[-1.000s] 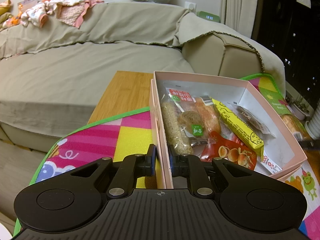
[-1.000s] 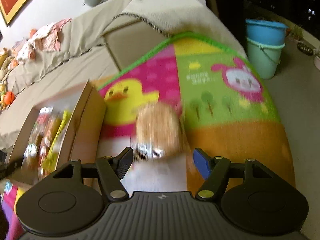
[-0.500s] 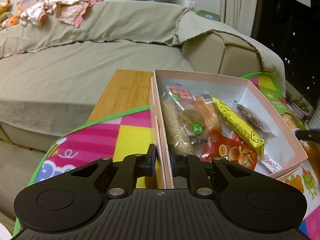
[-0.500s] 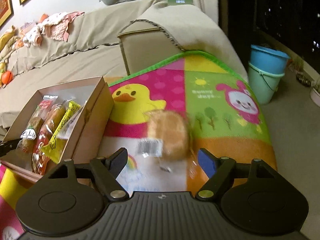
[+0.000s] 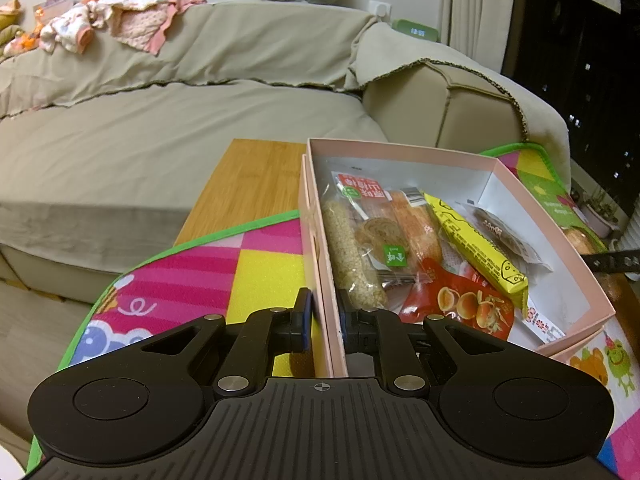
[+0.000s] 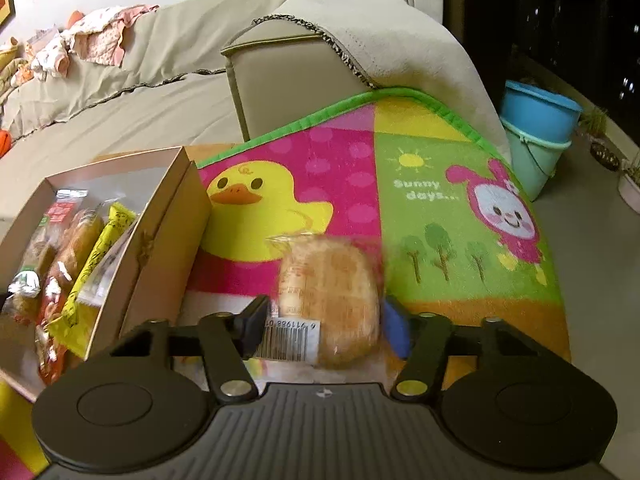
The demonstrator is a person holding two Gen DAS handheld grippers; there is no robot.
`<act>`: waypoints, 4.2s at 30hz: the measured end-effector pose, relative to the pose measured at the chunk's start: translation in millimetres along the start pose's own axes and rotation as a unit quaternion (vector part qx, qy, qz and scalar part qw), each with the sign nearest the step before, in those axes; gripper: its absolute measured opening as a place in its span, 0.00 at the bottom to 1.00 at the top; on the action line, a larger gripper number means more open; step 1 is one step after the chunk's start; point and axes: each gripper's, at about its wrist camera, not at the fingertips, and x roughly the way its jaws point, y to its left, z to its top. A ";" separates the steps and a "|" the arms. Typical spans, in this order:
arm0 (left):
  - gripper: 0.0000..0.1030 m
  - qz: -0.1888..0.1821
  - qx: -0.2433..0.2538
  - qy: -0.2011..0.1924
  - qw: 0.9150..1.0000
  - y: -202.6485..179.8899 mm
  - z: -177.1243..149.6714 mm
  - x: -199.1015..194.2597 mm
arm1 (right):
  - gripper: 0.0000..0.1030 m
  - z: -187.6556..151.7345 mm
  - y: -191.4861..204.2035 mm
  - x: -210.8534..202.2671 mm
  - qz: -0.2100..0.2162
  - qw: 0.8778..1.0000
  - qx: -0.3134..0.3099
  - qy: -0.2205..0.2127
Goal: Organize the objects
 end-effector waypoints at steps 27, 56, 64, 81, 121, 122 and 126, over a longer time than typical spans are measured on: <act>0.15 -0.007 -0.006 -0.001 1.000 4.0 2.1 -1.9 | 0.55 -35.9 77.3 -169.3 0.085 0.987 -0.108 -0.076; 0.17 -0.017 -0.005 -0.007 1.000 5.2 -0.8 -1.3 | 0.60 61.2 148.8 -19.4 0.091 0.994 -0.048 -0.039; 0.17 -0.019 -0.002 -0.007 1.000 5.1 -1.0 -0.4 | 0.69 43.5 130.7 -38.7 0.093 0.992 -0.067 -0.048; 0.14 -0.055 0.028 -0.010 0.998 -60.4 35.0 58.8 | 0.69 -59.8 60.5 -53.1 0.034 0.996 -0.063 -0.062; 0.89 0.033 0.061 -0.041 0.997 -78.4 -107.4 -46.5 | 1.00 -146.4 72.6 -75.5 -0.042 0.995 -0.006 -0.085; 0.89 0.033 0.061 -0.041 0.997 -78.5 -107.7 -47.0 | 1.00 -146.5 71.3 -75.6 -0.039 0.995 -0.003 -0.086; 0.89 0.028 0.053 -0.041 0.997 -77.2 -107.1 -47.2 | 1.00 -148.9 72.0 -76.5 -0.040 0.995 -0.004 -0.089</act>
